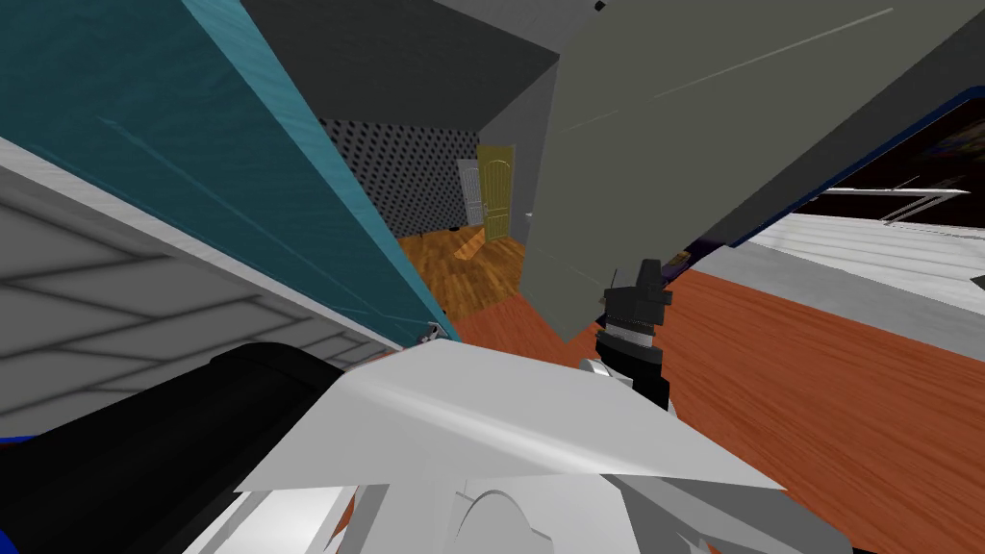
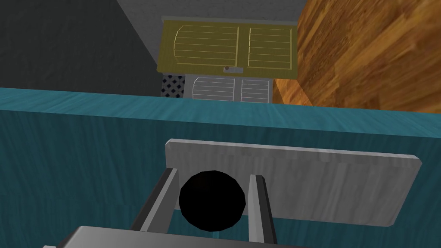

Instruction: Pull the door open

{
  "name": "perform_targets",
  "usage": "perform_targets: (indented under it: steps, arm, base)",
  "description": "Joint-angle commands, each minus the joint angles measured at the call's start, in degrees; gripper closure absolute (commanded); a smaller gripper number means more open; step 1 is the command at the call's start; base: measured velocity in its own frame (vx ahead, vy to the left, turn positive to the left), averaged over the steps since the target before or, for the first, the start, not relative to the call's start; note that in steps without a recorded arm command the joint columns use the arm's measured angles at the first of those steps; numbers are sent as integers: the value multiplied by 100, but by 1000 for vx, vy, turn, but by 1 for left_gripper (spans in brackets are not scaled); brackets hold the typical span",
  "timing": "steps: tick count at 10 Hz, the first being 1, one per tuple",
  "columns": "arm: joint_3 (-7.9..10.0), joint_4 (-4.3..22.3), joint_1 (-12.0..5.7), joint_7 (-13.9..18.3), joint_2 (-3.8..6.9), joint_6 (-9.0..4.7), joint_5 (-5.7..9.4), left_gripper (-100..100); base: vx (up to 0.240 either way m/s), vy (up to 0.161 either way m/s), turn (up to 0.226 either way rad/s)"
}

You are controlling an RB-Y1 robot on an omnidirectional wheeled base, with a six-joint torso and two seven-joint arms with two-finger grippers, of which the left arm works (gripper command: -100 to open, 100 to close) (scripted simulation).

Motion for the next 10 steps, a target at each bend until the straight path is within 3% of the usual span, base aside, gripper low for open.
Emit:
perform_targets:
  steps: [1,6,7,10]
  arm:
    - [-23,93,-8,40,43,-98,-18,100]
    - [-81,308,-66,162,190,-352,-66,100]
    - [-99,290,-70,144,154,-306,-75,100]
    - [-136,437,-95,194,207,-444,-94,100]
  base:
    - [-186,53,-121]
    - [-246,48,-139]
    - [-101,18,-20]
    - [-173,43,-158]
